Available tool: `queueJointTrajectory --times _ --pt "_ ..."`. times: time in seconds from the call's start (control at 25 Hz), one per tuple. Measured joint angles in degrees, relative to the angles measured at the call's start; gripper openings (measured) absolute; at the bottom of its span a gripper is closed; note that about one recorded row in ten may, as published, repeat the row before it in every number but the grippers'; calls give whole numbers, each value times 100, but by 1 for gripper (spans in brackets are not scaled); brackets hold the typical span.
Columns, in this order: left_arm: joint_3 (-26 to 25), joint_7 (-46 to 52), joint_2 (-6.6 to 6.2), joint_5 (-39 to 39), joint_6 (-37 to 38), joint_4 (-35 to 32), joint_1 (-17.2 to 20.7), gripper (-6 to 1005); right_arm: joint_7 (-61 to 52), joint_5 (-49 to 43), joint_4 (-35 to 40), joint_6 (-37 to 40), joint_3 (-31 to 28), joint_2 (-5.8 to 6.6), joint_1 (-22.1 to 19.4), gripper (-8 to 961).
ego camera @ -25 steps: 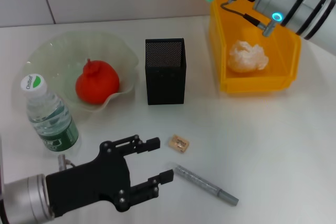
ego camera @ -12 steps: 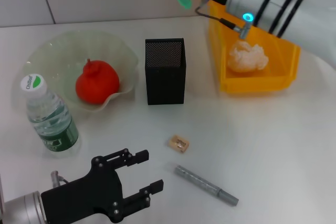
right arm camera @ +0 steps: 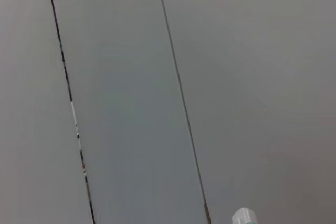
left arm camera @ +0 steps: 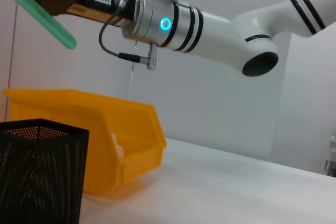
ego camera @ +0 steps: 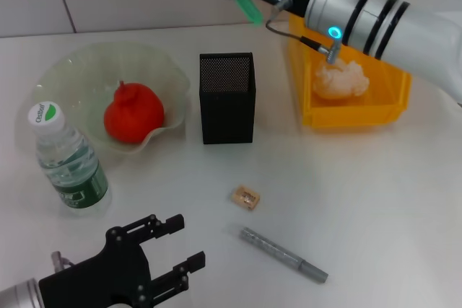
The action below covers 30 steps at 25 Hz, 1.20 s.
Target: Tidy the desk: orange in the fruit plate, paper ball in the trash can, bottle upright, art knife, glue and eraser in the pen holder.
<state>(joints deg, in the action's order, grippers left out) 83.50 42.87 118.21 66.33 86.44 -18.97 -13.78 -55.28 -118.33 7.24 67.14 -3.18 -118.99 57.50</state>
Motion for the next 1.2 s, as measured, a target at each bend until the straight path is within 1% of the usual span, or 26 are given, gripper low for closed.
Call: queueJointTrajectory --times 0.04,0.08,0.24,0.32,0.44,0.48,0.56,0.88,0.96,1.04,1.2 --pt "-1 20 -15 2 -30 27 2 614 -68 -48 60 -8 276 8 -31 169" --pt "-1 20 -15 2 -30 27 2 614 -68 -48 60 -8 276 8 -31 169" --pt "-32 64 -36 -10 -80 65 21 614 -207 -31 304 -81 872 -3 -50 169" --pt "-169 78 -41 -13 -98 156 31 614 -173 -37 337 -109 902 -4 -37 169" --pt "-169 78 -41 -13 -98 156 31 614 76 -36 423 -314 1107 -12 29 169" --pt "-369 142 -43 -2 -112 249 29 614 76 -36 423 -314 1107 -12 29 168" --pt "-420 189 -53 2 -83 246 40 614 146 -27 430 -352 1102 -15 36 168" --pt "-377 238 -65 35 -58 224 -22 613 240 169 341 -346 1098 -25 8 169" --pt "-377 238 -76 45 -61 227 -23 613 244 385 303 -257 1091 -26 -39 169" --pt "-377 238 -78 73 -85 237 -28 613 369 848 183 -104 1112 -28 -154 169" --pt "-389 208 -66 182 -155 240 -13 613 589 1121 -7 -53 1116 -28 -178 168"
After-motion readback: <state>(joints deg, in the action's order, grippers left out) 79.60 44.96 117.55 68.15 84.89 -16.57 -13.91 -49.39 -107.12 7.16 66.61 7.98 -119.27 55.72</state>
